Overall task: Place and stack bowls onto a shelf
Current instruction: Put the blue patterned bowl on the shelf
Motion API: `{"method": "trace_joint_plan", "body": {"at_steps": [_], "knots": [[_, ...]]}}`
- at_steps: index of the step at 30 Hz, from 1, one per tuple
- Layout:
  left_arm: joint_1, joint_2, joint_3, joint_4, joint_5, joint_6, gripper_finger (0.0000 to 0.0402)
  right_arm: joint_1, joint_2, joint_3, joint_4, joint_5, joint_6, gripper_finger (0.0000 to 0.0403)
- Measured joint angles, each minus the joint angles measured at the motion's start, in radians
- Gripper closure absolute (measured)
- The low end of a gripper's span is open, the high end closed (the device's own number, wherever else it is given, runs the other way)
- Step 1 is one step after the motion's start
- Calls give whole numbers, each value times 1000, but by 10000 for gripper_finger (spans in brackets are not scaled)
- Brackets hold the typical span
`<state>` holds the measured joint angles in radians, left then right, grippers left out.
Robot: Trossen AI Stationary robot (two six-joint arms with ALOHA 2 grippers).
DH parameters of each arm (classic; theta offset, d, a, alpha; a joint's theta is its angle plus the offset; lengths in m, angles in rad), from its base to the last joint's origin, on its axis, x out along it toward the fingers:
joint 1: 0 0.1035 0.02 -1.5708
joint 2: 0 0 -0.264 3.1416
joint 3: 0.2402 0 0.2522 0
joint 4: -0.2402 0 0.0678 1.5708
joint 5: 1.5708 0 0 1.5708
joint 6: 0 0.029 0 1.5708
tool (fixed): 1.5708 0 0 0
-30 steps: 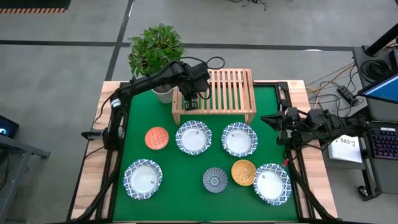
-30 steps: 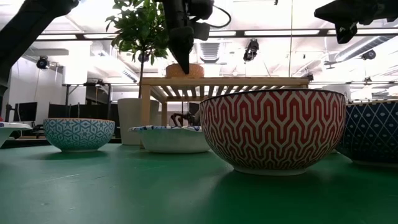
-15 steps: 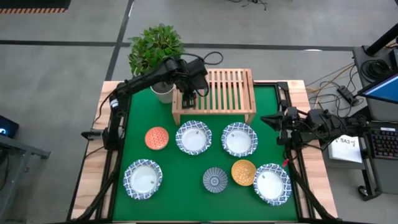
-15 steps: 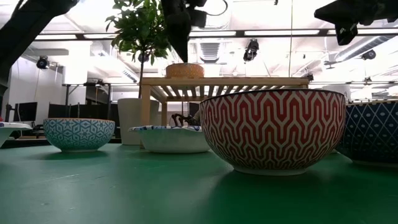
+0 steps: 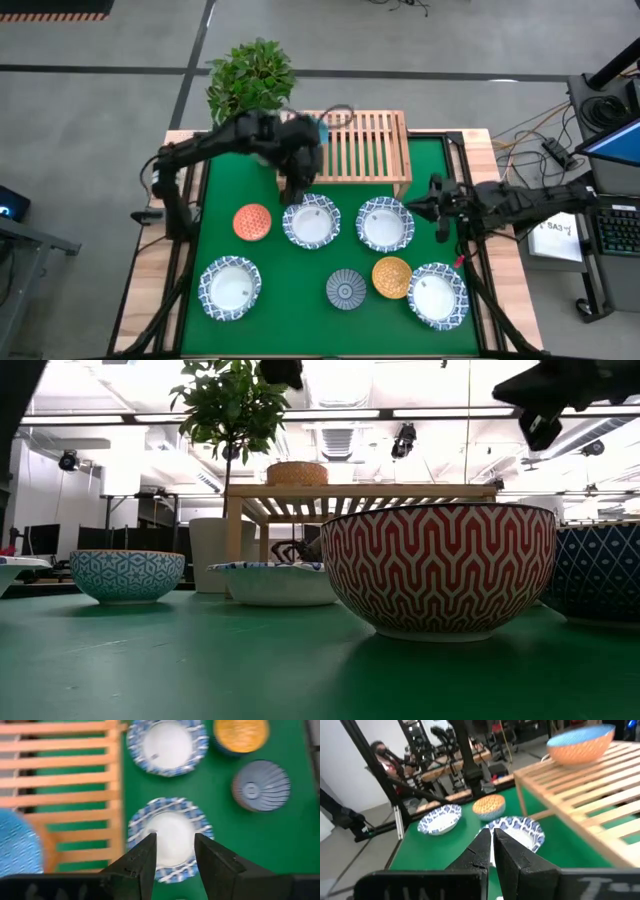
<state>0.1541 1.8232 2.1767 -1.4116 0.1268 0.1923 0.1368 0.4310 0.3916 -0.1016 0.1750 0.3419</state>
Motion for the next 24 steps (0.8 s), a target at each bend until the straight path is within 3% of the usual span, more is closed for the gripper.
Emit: {"method": "trace_joint_plan", "body": {"at_steps": [4, 8, 18, 24], "knots": [[-113, -109, -178, 147, -5, -42, 288, 22, 103, 17, 24, 0, 17, 390], [-233, -253, -442, 403, -45, -101, 288, 27, 187, 51, 13, -4, 66, 390], [-500, -564, -1083, 1093, -361, -206, 288, 29, 383, 239, -218, -62, 187, 390], [-557, -697, -1275, 1224, -558, -203, 288, 29, 522, 408, -372, -72, 216, 390]]}}
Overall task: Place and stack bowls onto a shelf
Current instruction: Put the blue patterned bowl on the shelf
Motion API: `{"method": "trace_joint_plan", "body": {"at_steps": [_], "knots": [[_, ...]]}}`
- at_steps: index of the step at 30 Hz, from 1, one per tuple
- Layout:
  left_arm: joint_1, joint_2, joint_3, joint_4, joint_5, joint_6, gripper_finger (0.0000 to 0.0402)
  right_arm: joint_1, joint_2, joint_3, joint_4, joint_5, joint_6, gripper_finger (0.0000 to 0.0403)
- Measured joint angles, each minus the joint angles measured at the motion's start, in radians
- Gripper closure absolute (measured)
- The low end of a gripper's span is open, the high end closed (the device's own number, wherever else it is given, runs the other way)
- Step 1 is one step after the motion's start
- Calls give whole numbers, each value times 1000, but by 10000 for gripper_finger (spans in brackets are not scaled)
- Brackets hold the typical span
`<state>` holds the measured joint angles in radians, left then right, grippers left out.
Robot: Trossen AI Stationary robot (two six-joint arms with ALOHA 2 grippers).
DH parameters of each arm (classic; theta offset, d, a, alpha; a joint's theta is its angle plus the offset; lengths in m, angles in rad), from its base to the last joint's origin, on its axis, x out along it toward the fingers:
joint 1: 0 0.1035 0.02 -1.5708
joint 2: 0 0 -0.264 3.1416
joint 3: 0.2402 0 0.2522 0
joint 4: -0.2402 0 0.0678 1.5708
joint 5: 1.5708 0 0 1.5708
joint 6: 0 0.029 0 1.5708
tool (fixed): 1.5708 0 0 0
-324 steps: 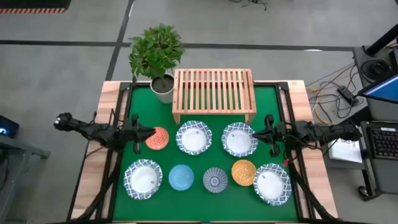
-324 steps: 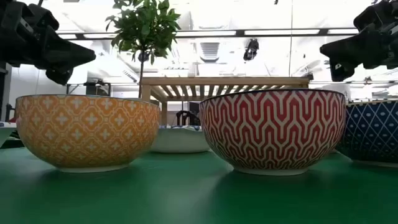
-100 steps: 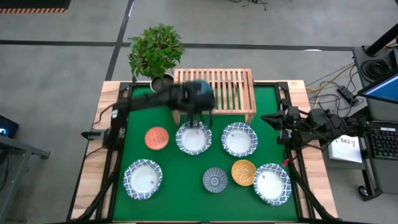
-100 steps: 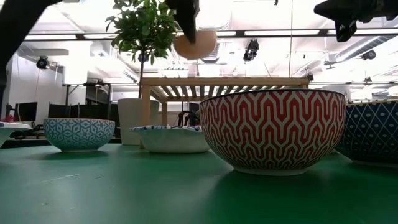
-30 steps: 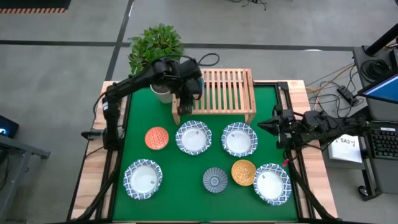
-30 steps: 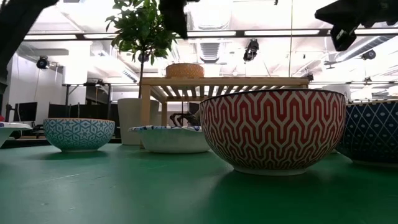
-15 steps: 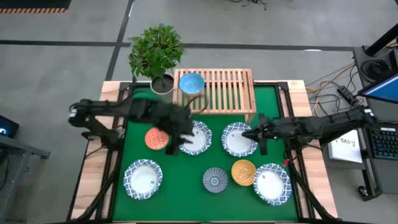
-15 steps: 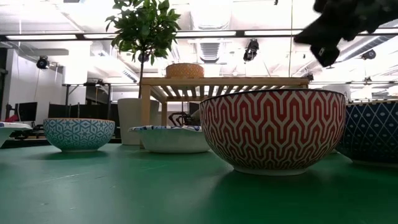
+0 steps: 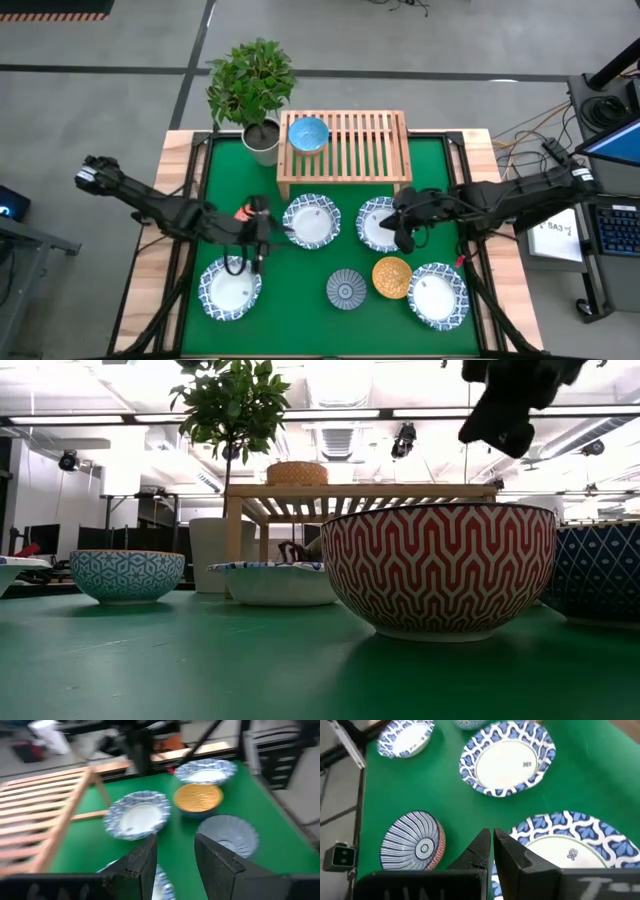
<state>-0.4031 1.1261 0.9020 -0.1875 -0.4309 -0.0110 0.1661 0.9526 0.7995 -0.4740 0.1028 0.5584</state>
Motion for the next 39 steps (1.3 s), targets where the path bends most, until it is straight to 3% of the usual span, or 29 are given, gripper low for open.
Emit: {"method": "trace_joint_plan", "body": {"at_steps": [7, 15, 29, 39], "knots": [[2, -127, -137, -5, -170, -16, 288, 0, 189, 189, -259, -7, 28, 390], [0, -212, -208, -6, -167, -97, 288, 0, 393, 342, -424, -7, 19, 390], [-1, -201, -209, -40, -153, -96, 288, -7, 654, 566, -519, -53, 34, 388], [-1, -200, -209, -39, -153, -92, 288, -14, 781, 633, -594, -70, 24, 296]]}}
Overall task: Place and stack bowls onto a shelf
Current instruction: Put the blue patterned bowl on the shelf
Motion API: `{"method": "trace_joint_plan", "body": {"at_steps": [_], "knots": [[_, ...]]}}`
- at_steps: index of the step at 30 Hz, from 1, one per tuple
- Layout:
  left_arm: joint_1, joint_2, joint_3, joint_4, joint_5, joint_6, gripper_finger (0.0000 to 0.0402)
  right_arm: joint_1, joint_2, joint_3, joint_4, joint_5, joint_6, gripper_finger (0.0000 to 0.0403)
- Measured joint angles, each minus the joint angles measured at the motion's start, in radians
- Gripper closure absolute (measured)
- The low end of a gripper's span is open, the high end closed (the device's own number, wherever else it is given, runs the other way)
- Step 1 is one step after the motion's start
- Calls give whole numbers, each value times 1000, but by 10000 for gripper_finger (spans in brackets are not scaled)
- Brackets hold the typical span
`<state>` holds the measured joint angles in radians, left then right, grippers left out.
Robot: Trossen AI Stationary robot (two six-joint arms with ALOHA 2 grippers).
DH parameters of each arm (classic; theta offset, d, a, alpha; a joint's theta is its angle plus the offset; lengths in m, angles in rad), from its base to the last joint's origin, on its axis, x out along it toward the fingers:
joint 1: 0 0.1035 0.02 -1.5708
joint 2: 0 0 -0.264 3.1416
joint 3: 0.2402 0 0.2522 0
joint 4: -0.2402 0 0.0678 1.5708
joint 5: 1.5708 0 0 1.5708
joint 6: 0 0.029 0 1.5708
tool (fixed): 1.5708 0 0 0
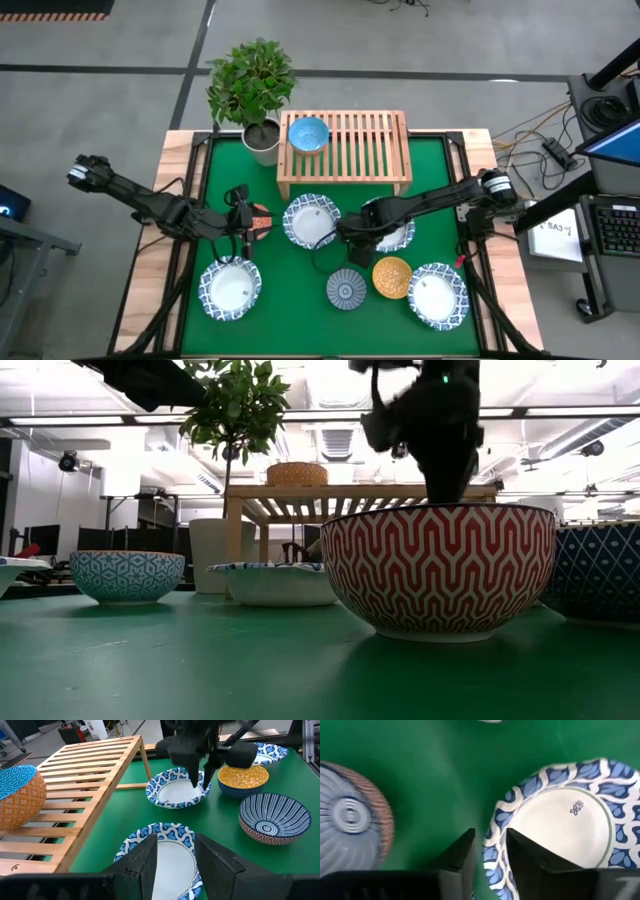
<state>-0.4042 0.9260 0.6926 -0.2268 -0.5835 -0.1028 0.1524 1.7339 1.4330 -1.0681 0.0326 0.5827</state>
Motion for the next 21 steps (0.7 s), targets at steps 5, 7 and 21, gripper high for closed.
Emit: {"method": "trace_joint_plan", "body": {"at_steps": [5, 7, 21], "knots": [[0, 1, 0, 1, 0, 0, 288, 0, 53, -28, -16, 46, -2, 258], [0, 2, 0, 0, 0, 3, 288, 0, 69, -34, -16, 47, -6, 250], [0, 4, 0, 1, 0, 12, 288, 0, 87, -38, 3, 47, -1, 260]]}}
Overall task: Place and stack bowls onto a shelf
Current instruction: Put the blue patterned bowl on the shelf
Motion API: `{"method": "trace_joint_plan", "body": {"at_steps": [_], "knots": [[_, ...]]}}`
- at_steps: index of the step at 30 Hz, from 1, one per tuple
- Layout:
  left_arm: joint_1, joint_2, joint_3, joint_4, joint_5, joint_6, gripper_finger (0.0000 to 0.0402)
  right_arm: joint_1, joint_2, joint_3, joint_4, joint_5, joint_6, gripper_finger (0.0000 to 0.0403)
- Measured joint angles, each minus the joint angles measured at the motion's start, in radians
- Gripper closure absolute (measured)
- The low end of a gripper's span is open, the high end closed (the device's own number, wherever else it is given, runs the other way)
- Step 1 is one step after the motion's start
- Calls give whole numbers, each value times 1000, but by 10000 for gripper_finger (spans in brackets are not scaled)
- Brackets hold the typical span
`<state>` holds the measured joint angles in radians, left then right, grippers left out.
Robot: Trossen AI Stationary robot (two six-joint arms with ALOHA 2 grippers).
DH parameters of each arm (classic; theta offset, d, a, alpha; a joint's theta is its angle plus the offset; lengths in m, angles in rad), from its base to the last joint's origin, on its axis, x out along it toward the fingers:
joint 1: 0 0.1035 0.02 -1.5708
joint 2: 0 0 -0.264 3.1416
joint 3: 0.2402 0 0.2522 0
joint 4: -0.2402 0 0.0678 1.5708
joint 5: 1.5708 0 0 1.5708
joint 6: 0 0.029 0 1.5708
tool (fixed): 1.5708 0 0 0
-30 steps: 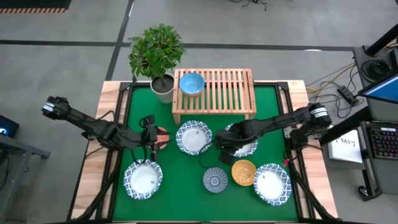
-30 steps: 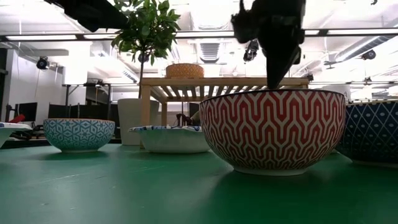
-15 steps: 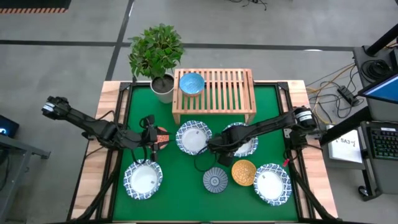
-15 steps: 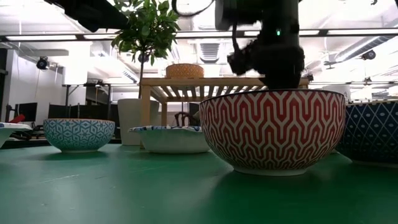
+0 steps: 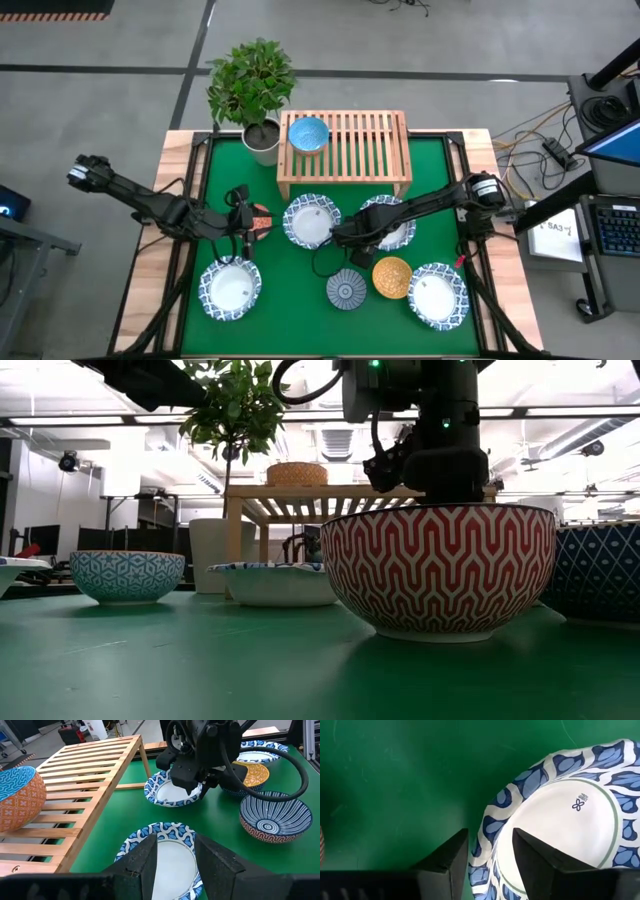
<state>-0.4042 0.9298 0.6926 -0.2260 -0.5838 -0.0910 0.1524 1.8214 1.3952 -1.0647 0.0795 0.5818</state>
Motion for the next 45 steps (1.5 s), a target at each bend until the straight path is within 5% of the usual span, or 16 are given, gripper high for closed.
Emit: {"method": "trace_joint_plan", "body": {"at_steps": [8, 17, 38, 45], "knots": [[0, 0, 0, 0, 0, 0, 288, 0, 3, -26, 28, 51, 20, 287], [0, 0, 0, 1, 0, 3, 288, 0, -2, -26, 27, 31, 11, 386], [0, 0, 0, 11, 0, 11, 288, 101, -276, 151, 11, -88, -46, 390], [0, 0, 0, 27, 0, 26, 288, 163, -393, 197, 215, -23, -183, 390]]}}
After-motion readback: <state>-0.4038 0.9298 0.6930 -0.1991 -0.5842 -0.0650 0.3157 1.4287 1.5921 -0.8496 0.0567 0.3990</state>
